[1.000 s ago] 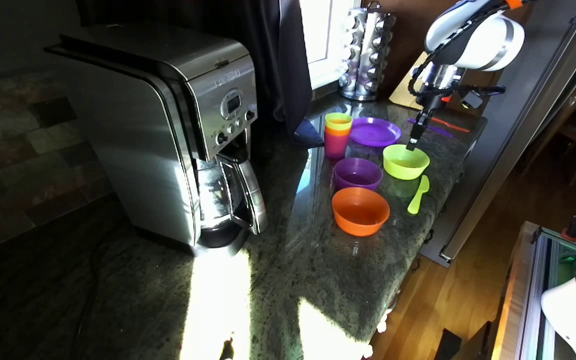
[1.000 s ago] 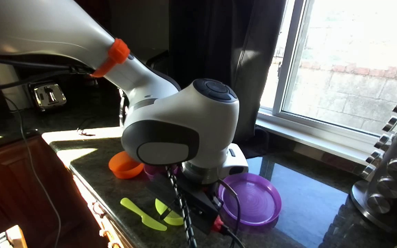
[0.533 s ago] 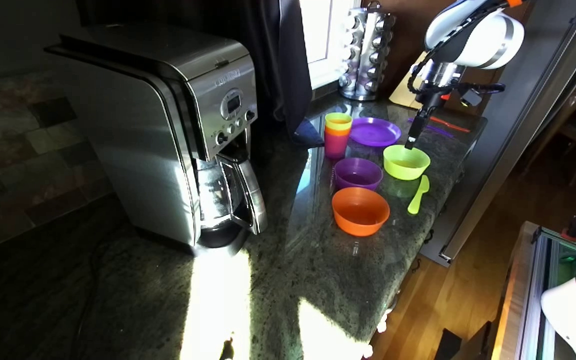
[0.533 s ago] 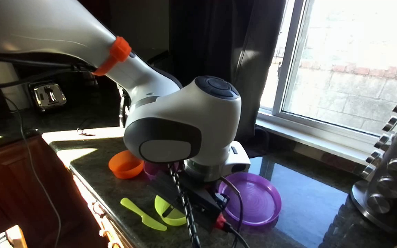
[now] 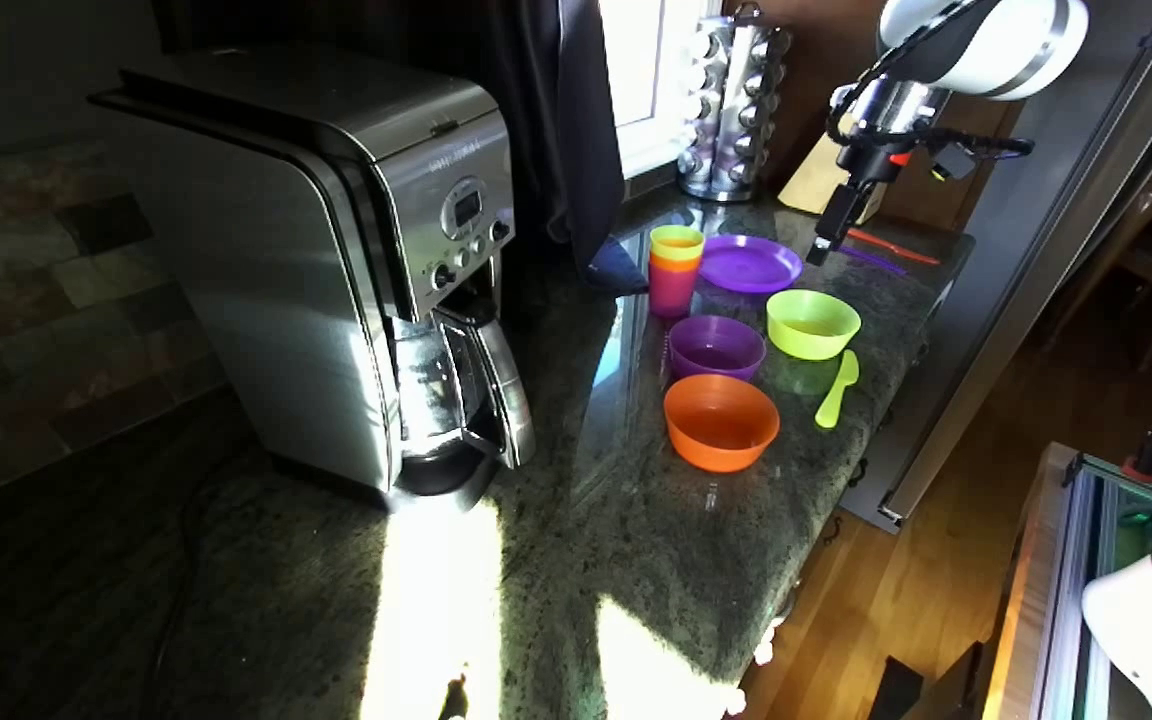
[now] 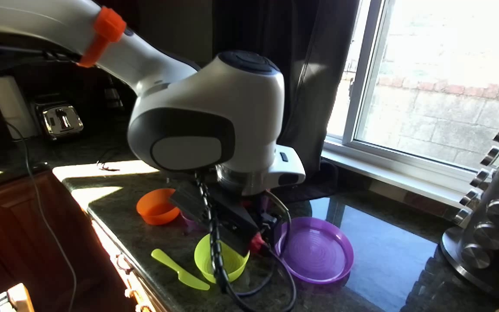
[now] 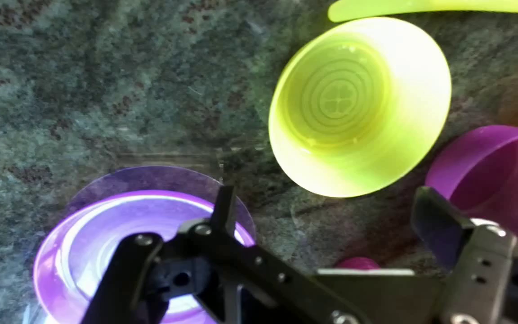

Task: Unstack the bowls

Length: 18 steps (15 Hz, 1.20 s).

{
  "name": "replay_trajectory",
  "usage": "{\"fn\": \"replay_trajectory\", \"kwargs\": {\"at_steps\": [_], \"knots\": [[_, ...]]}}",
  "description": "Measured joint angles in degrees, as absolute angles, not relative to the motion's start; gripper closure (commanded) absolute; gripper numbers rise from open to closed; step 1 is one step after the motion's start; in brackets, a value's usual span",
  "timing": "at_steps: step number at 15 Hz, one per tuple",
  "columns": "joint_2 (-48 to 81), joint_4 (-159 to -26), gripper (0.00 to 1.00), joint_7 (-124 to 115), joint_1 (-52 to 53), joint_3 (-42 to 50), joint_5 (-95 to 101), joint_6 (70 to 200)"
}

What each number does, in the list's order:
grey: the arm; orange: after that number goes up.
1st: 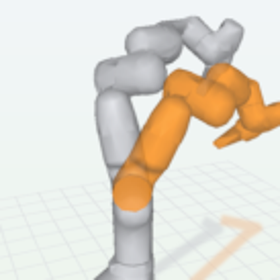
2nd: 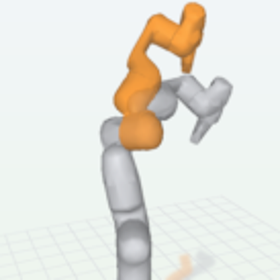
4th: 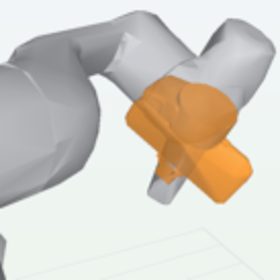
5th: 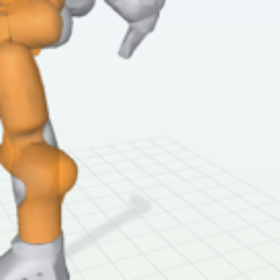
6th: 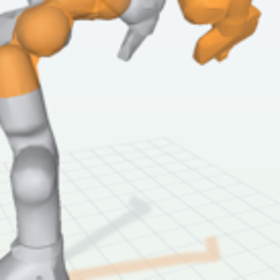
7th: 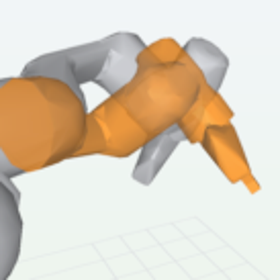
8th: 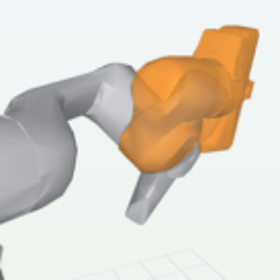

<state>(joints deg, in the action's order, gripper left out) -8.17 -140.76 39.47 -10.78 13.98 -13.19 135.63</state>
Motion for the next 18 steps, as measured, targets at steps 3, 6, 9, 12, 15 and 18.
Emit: {"fn": "replay_trajectory", "kwargs": {"at_steps": [3, 6, 9, 12, 15, 18], "knots": [[-14.6, -142.9, 0.0, 31.8, -9.7, 11.3, -11.4, 132.0], [-20.9, -144.9, 0.0, 24.5, -8.0, 8.6, -9.7, 128.0], [-26.3, -146.2, 0.0, 17.8, -6.5, 5.8, -8.4, 124.0], [-29.9, -146.6, 0.0, 13.0, -5.4, 3.7, -7.0, 120.7], [-32.1, -146.9, 0.0, 9.7, -4.9, 2.2, -5.4, 118.9], [-33.5, -147.3, 0.0, 7.2, -4.6, 1.1, -4.3, 118.6]]}}
